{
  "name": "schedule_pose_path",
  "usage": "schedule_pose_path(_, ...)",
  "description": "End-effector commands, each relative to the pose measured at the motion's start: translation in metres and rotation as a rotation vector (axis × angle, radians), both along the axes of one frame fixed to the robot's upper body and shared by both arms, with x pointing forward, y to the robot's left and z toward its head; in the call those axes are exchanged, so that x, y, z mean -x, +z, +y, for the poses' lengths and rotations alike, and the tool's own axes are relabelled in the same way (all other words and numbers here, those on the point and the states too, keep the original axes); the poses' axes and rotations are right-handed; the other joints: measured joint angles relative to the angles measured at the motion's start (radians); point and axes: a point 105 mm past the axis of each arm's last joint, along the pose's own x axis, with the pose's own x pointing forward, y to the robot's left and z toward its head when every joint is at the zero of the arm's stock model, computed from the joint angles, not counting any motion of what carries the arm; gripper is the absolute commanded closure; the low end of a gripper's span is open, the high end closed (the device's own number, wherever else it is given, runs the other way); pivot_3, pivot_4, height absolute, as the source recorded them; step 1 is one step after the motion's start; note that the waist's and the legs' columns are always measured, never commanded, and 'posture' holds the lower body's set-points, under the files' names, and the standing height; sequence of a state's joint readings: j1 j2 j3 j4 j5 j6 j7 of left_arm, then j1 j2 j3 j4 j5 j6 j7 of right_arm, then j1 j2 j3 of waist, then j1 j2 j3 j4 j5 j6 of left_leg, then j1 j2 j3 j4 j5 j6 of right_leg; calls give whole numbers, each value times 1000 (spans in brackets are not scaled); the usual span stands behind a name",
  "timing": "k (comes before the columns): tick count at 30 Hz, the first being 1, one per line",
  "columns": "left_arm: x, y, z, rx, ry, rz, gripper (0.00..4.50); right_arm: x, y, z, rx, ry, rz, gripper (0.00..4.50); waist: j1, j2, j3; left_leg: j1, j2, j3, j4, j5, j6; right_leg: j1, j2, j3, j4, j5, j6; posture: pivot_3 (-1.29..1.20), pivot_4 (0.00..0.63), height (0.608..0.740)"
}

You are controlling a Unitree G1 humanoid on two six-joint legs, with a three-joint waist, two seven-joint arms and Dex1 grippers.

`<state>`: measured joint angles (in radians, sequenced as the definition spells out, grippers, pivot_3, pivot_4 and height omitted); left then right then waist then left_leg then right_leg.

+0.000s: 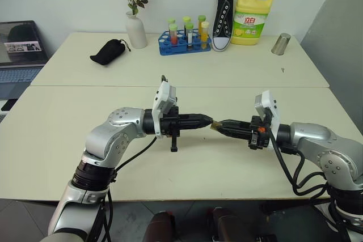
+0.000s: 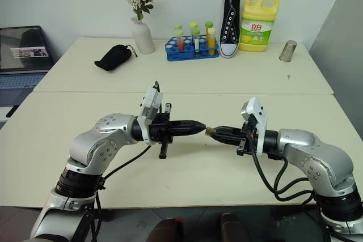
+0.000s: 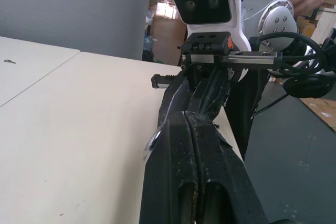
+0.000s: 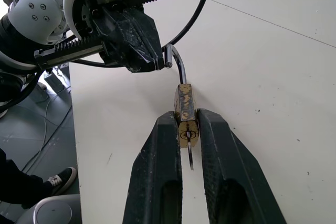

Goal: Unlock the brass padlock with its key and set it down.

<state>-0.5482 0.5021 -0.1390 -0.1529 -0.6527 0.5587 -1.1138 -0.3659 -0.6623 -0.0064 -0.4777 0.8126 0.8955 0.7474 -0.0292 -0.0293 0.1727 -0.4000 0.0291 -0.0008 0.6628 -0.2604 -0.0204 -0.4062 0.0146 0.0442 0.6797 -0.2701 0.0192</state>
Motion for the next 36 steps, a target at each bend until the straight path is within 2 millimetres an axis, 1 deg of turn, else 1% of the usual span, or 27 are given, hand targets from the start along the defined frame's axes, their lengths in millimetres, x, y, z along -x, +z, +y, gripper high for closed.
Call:
schedule_pose_path(1,0,10,-1,22,4,-54,4500,5,8,3,-9,29,-38,4355,0,0,0,0,0,0,0,0,0,0,0,0,0,0,0,0,150,740)
schedule_pose_path(11,0,9,-1,16,5,-75,4500,4,9,2,-9,26,-42,4355,0,0,0,0,0,0,0,0,0,0,0,0,0,0,0,0,150,740)
schedule_pose_path(13,-5,13,6,2,58,-148,4500,3,8,0,-2,17,-41,4355,0,0,0,0,0,0,0,0,0,0,0,0,0,0,0,0,150,740)
schedule_pose_path(14,-6,12,13,-41,74,-215,4500,3,7,-2,0,9,-35,4355,0,0,0,0,0,0,0,0,0,0,0,0,0,0,0,0,150,740)
schedule_pose_path(17,-9,8,27,-136,88,-366,4500,2,6,-5,2,-4,-21,4355,-2,1,0,0,0,0,0,0,0,0,0,1,0,0,0,0,150,740)
schedule_pose_path(19,-11,-4,37,-245,82,-472,4500,1,6,-6,-3,-8,-2,4355,0,1,1,0,0,0,-1,0,0,0,0,0,0,0,0,0,150,740)
schedule_pose_path(20,-12,-10,41,-284,72,-504,4141,1,5,-7,-4,-9,6,4355,0,1,1,0,0,0,-1,0,0,0,0,0,0,0,0,0,150,740)
schedule_pose_path(21,-10,-18,47,-334,47,-541,3948,0,4,-7,-5,-11,24,4355,0,1,1,0,0,1,-1,0,0,0,0,0,0,0,0,0,150,740)
schedule_pose_path(23,-6,-31,54,-397,0,-613,3282,-1,2,-8,-12,-16,65,4355,0,1,1,0,0,1,-1,0,0,0,0,0,0,0,0,0,150,740)
schedule_pose_path(24,-5,-37,56,-422,-21,-650,2889,-2,1,-8,-17,-18,85,4355,0,1,1,0,0,1,-1,0,0,0,-1,0,-1,0,0,0,150,740)
schedule_pose_path(25,-4,-39,57,-422,-32,-666,2645,-2,0,-7,-19,-18,115,4355,1,1,1,0,0,2,-1,0,0,-1,-1,0,-1,0,-1,0,150,740)
schedule_pose_path(30,2,-36,52,-366,-54,-728,1047,-1,-13,-4,-17,-15,291,4355,0,1,1,-1,0,1,0,0,0,-1,-2,1,-1,0,-1,0,150,740)
schedule_pose_path(33,5,-35,51,-357,-66,-750,40,-4,-23,-3,-19,-48,398,4355,0,1,1,-1,1,1,-1,0,0,-1,-2,2,-1,0,-1,0,150,740)
schedule_pose_path(36,16,-35,44,-324,-119,-792,0,-7,-38,1,-2,-62,507,4355,0,1,1,-1,1,1,-1,0,0,-1,-2,1,-1,0,-1,0,150,740)
